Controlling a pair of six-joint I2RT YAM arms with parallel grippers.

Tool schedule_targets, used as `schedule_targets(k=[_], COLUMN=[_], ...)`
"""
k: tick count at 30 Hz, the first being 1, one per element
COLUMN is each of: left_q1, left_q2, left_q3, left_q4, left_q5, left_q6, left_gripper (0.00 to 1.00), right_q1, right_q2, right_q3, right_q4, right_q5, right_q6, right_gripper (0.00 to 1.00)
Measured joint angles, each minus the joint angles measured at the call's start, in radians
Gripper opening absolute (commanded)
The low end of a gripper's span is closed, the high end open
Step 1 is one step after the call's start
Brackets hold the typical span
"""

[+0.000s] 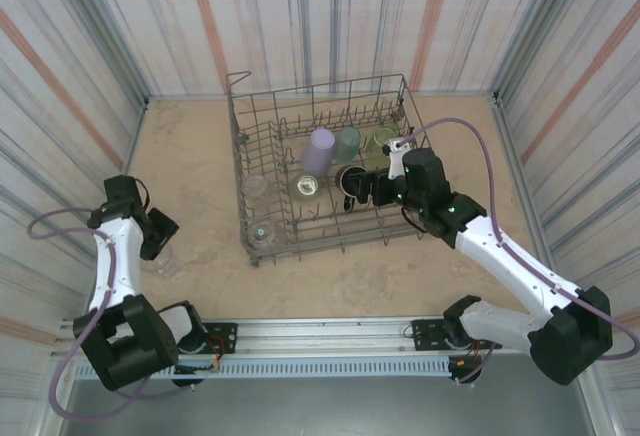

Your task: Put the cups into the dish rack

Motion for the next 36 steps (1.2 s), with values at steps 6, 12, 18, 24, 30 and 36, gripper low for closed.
schedule_targets(k=[6,12,18,24,30,36], left_q1=[0.018,0.025,0.025,0.025,0.025,0.025], left_q2=[0.075,0.08,0.079,0.06,-0.022,-0.13], left_q3=[-0.008,0.011,0.009,0.008,-0.002,-0.002], left_q4=[0.046,0.057,0.062,0.075,0.123,0.166], left_q5=[0.026,0.006,0.008,0.072,0.188,0.257], left_q6=[0.002,0.014,0.015,0.008,0.004,0.008], left_gripper=[0.25,0.0,0.0,0.0,0.0,0.0], right_q1=[-0.021,-0.037,-0.038,-0.044,-0.044,-0.043], right_q2=[-0.037,-0.05,-0.07,-0.076,-0.07,-0.059], right_q3=[-0.018,-0.027,-0.039,-0.039,-0.025,0.007], right_q4=[0.0,0.0,-0.001,-0.002,-0.022,-0.027], right_q5=[-0.002,-0.007,-0.022,-0.031,-0.069,-0.097], right_q6=[0.011,0.018,0.029,0.046,0.073,0.129], right_gripper=[0.99,0.99,0.99,0.99,0.99,0.99])
